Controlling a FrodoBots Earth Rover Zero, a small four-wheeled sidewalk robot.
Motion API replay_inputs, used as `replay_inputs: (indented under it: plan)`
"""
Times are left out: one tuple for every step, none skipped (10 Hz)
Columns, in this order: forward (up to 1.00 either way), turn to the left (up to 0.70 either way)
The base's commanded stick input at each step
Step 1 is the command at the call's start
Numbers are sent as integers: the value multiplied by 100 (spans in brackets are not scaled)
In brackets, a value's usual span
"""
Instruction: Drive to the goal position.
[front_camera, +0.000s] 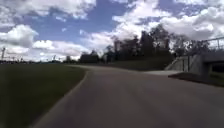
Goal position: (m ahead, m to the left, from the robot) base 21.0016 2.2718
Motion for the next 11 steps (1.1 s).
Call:
replay_inputs:
  plan:
    - [100,0]
    - [100,0]
    - [100,0]
    - [100,0]
    - [100,0]
    - [100,0]
    - [100,0]
    - [100,0]
    - [100,0]
    - [100,0]
    - [100,0]
